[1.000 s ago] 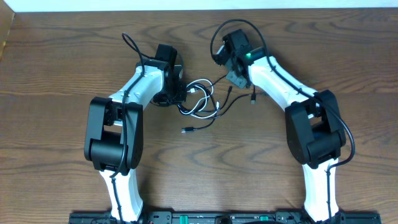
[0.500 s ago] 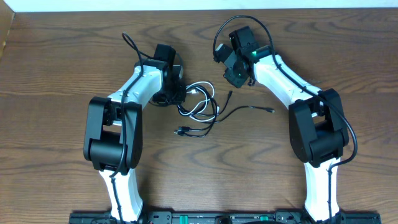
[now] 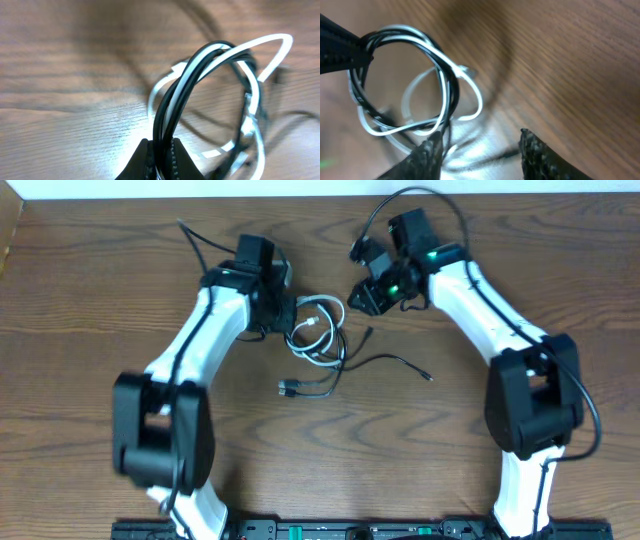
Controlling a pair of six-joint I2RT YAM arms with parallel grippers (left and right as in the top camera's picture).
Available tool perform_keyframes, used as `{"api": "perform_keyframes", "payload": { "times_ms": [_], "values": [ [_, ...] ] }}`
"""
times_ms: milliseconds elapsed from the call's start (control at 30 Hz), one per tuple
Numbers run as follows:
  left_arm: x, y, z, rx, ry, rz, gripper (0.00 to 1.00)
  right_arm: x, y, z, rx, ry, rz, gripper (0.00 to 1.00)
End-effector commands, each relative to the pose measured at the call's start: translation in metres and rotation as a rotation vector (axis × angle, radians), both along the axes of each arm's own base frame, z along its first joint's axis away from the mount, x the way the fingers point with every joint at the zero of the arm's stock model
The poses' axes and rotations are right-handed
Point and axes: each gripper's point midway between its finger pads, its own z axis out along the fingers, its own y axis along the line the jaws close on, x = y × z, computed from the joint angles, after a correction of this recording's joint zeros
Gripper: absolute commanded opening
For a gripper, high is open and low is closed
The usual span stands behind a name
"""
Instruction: Untangle cables
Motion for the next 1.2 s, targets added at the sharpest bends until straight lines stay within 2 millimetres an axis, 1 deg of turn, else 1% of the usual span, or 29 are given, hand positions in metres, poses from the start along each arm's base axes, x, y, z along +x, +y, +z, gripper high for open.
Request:
{"api": "perform_keyframes", "payload": {
  "times_ms": [0,133,233,300,400,467,533,600,667,767,800,833,867,933,967,1033,1067,1100,1133,1167],
  "values": [
    [0.006,-0.005,0.056,-0.053,-0.138,-0.021,0.07,-0.011,0.008,0.031,0.199,0.113,-0.012,0.50],
    [0.002,-0.020,0.075,-0.146,-0.165,-0.062,0.08,-0.018,0.017,0.036,0.247,0.133,0.024,0.55],
    [-0.001,-0.031,0.080,-0.211,-0.158,-0.093,0.07,-0.018,0.022,0.035,0.235,0.120,0.030,0.58],
    [-0.002,-0.034,0.081,-0.229,-0.157,-0.101,0.08,-0.019,0.024,0.032,0.217,0.114,0.029,0.59],
    [-0.005,-0.040,0.084,-0.269,-0.152,-0.120,0.08,-0.019,0.028,0.027,0.172,0.098,0.022,0.60],
    [-0.007,-0.046,0.087,-0.303,-0.149,-0.136,0.07,-0.017,0.027,0.020,0.110,0.073,0.002,0.61],
    [-0.008,-0.050,0.090,-0.330,-0.148,-0.150,0.07,-0.014,0.025,0.013,0.047,0.047,-0.021,0.59],
    [-0.008,-0.052,0.091,-0.341,-0.150,-0.155,0.07,-0.012,0.024,0.009,0.002,0.026,-0.036,0.53],
    [-0.008,-0.052,0.091,-0.341,-0.149,-0.155,0.07,-0.012,0.026,0.009,0.002,0.020,-0.031,0.53],
    [-0.008,-0.052,0.091,-0.346,-0.142,-0.146,0.07,-0.015,0.033,0.015,0.048,0.027,-0.007,0.52],
    [-0.009,-0.054,0.092,-0.358,-0.140,-0.152,0.07,-0.016,0.035,0.017,0.070,0.033,0.004,0.50],
    [-0.011,-0.056,0.094,-0.374,-0.137,-0.161,0.07,-0.017,0.037,0.020,0.098,0.040,0.017,0.43],
    [-0.012,-0.058,0.095,-0.384,-0.134,-0.166,0.07,-0.018,0.038,0.022,0.117,0.048,0.025,0.34],
    [-0.012,-0.059,0.095,-0.390,-0.133,-0.168,0.07,-0.020,0.039,0.027,0.152,0.061,0.038,0.07],
    [-0.012,-0.059,0.095,-0.390,-0.133,-0.168,0.07,-0.020,0.039,0.029,0.170,0.067,0.044,0.02],
    [-0.012,-0.059,0.095,-0.391,-0.131,-0.167,0.08,-0.021,0.038,0.032,0.195,0.077,0.050,0.01],
    [-0.012,-0.059,0.095,-0.392,-0.129,-0.164,0.10,-0.021,0.038,0.033,0.206,0.081,0.054,0.01],
    [-0.012,-0.059,0.095,-0.394,-0.125,-0.157,0.15,-0.022,0.038,0.035,0.221,0.087,0.059,0.01],
    [-0.013,-0.059,0.094,-0.396,-0.121,-0.151,0.17,-0.022,0.038,0.037,0.235,0.092,0.065,0.01],
    [-0.013,-0.058,0.093,-0.400,-0.110,-0.136,0.31,-0.023,0.039,0.040,0.259,0.099,0.074,0.01]
  ]
}}
